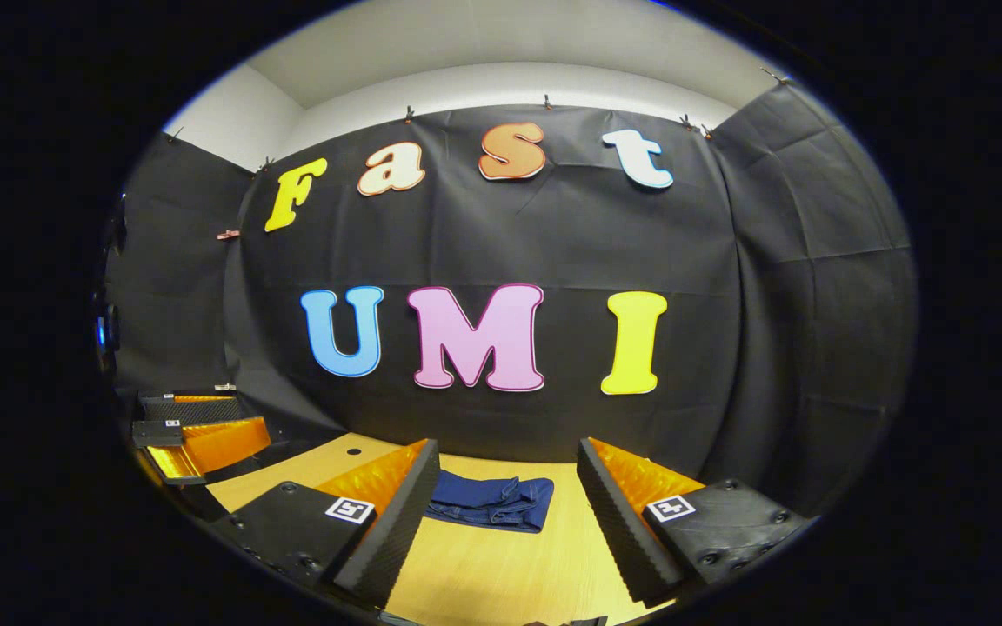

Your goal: Grasp the waist and the cuffs of the jeans and fold them to make the two legs overlap; first hold the waist and fold one-third of the jeans toward the cuffs, then hold the cuffs and fold the remaining one-third in the same direction to finish folding.

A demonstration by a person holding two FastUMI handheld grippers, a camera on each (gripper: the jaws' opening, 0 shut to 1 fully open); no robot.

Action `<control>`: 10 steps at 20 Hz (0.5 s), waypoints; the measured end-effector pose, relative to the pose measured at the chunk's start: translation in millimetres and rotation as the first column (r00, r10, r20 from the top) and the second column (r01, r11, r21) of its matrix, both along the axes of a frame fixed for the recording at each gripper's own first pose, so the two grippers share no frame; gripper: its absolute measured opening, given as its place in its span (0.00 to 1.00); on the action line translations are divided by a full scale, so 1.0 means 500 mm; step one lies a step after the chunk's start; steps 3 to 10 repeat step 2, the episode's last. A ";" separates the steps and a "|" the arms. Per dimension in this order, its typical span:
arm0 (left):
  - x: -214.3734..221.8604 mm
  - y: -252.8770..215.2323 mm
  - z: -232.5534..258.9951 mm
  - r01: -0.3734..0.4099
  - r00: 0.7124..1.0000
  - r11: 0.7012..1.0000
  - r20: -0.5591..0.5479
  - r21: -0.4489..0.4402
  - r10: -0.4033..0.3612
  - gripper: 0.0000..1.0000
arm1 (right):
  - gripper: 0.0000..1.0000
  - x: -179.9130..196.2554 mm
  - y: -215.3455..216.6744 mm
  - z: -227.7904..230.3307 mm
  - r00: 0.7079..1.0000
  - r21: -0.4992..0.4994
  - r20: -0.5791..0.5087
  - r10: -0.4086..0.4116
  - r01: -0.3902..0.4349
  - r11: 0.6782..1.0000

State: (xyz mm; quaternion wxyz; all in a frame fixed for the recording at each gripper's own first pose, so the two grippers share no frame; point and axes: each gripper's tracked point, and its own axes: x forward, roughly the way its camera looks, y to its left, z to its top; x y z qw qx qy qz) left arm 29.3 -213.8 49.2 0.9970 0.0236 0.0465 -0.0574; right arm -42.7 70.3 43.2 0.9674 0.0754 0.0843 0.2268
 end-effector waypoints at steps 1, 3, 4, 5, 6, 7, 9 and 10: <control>0.003 0.000 0.007 0.002 1.000 1.000 0.008 0.002 -0.002 0.91 | 0.98 0.004 0.001 0.010 1.000 -0.005 0.010 0.005 -0.005 1.000; 0.006 0.002 0.014 0.002 1.000 1.000 0.009 0.003 -0.002 0.96 | 0.98 0.008 0.000 0.022 0.999 -0.009 0.035 0.008 -0.008 1.000; 0.006 0.002 0.014 0.002 1.000 1.000 0.009 0.003 -0.002 0.96 | 0.98 0.008 0.000 0.022 0.999 -0.009 0.035 0.008 -0.008 1.000; 0.006 0.002 0.014 0.002 1.000 1.000 0.009 0.003 -0.002 0.96 | 0.98 0.008 0.000 0.022 0.999 -0.009 0.035 0.008 -0.008 1.000; 0.006 0.002 0.014 0.002 1.000 1.000 0.009 0.003 -0.002 0.96 | 0.98 0.008 0.000 0.022 0.999 -0.009 0.035 0.008 -0.008 1.000; 0.006 0.002 0.014 0.002 1.000 1.000 0.009 0.003 -0.002 0.96 | 0.98 0.008 0.000 0.022 0.999 -0.009 0.035 0.008 -0.008 1.000; 0.006 0.002 0.014 0.002 1.000 1.000 0.009 0.003 -0.002 0.96 | 0.98 0.008 0.000 0.022 0.999 -0.009 0.035 0.008 -0.008 1.000; 0.006 0.002 0.014 0.002 1.000 1.000 0.009 0.003 -0.002 0.96 | 0.98 0.008 0.000 0.022 0.999 -0.009 0.035 0.008 -0.008 1.000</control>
